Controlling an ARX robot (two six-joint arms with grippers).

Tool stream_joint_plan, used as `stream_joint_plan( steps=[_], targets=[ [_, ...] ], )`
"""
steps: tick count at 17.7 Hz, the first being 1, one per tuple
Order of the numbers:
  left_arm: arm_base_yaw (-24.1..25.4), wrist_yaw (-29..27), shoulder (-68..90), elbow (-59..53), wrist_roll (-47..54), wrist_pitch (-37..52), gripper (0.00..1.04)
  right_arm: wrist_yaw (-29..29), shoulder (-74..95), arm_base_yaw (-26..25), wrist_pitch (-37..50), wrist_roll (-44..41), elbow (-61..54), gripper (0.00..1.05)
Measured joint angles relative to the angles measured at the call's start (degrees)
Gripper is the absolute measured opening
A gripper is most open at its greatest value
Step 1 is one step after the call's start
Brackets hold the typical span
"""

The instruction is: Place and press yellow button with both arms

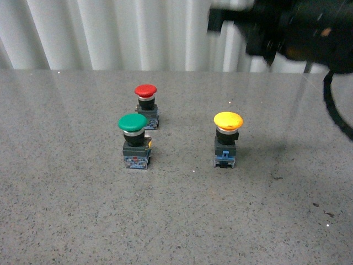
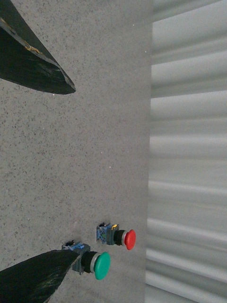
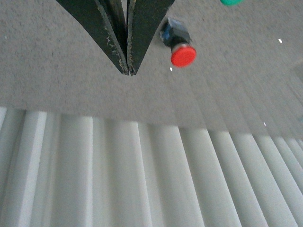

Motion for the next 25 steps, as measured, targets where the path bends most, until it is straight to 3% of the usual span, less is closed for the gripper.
stream_joint_plan(
  steps=[5, 9, 10, 11, 12, 17, 19, 25],
  targets=[
    [0.0, 0.0, 0.0, 0.0, 0.0, 0.0, 0.98, -1.7, -7.9, -2.8, -2.1, 8.1, -5.6, 0.02],
    [0.0, 0.0, 0.0, 0.0, 0.0, 0.0, 0.98, -1.6, -26.5, -6.1, -7.5, 9.3, -15.9, 0.02],
    [0.0, 0.0, 0.0, 0.0, 0.0, 0.0, 0.98, 7.4, -32.2, -6.0, -14.4, 5.0, -17.8, 0.02],
    [0.0, 0.0, 0.0, 0.0, 0.0, 0.0, 0.98, 12.8, -40.2, -9.0, -20.7, -0.7, -22.1, 0.02],
    [0.0, 0.0, 0.0, 0.0, 0.0, 0.0, 0.98, 12.8, -49.5, -14.8, -25.3, -4.8, -27.2, 0.02],
    [0.0, 0.0, 0.0, 0.0, 0.0, 0.0, 0.98, 8.8, -58.4, -17.7, -24.3, -7.8, -34.2, 0.02],
    [0.0, 0.0, 0.0, 0.0, 0.0, 0.0, 0.98, 3.8, -61.6, -23.0, -25.2, -8.2, -37.2, 0.02],
    [0.0, 0.0, 0.0, 0.0, 0.0, 0.0, 0.98, 3.2, -68.4, -23.5, -27.8, -8.5, -41.1, 0.02]
  ],
)
